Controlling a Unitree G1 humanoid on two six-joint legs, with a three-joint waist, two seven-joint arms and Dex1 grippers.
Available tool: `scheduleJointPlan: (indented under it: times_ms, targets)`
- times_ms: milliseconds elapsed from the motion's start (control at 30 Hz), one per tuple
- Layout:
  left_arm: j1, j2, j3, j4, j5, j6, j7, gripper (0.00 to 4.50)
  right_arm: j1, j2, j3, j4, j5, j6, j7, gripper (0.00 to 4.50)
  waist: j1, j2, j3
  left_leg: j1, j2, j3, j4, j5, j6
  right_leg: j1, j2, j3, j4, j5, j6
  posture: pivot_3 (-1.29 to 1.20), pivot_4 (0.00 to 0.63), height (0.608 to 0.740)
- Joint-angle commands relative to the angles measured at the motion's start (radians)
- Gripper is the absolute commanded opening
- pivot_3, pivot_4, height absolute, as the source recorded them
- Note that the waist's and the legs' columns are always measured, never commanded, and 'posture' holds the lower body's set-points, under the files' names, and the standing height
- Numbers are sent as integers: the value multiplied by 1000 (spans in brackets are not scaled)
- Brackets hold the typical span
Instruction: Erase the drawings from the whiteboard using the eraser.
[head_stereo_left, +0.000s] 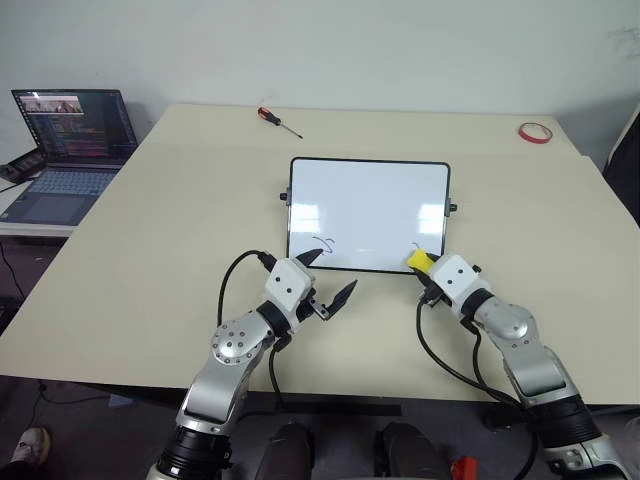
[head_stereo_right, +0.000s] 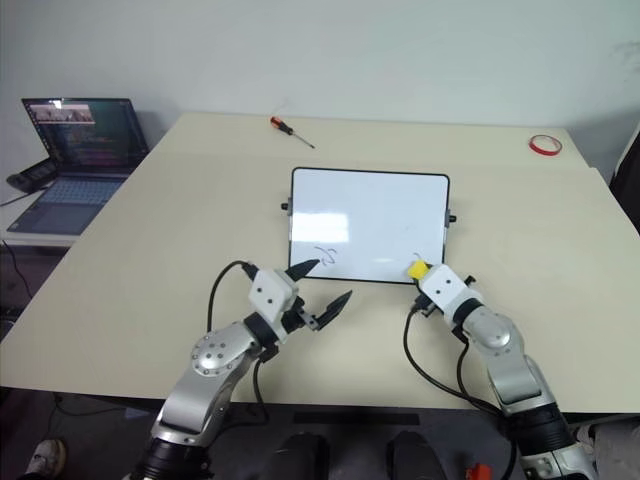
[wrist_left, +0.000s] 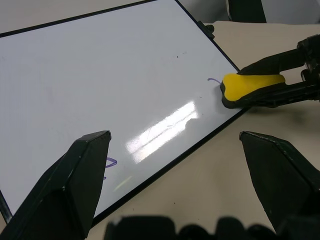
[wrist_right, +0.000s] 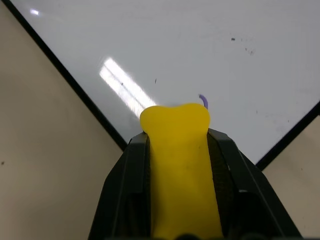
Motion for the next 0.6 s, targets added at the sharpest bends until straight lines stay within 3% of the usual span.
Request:
scheduleJointPlan:
  times_ms: [33, 333, 600]
  targets:
    - [-16, -5, -6, -24, -2, -11, -1, 4500, -4, -6, -50, 14, 8, 39, -22, 1195, 1, 0, 0, 0, 0, 0, 0, 0, 0, 0, 0, 0, 0, 0, 0, 0, 150, 740]
    - [-24, -6, -8, -18, 1, -12, -1, 4500, -115, 84, -29, 44, 36, -64, -69, 1195, -7, 0, 0, -1, 0, 1, -1, 0, 0, -2, 0, 1, 0, 0, 0, 0, 150, 740]
    - [-21, -3, -4, -22, 2, -11, 6, 4500, -161, 71, 9, 124, -37, -15, -78, 1195, -5, 0, 0, -2, 0, 1, -1, 0, 0, -3, 0, 0, -1, 0, 0, 0, 150, 740]
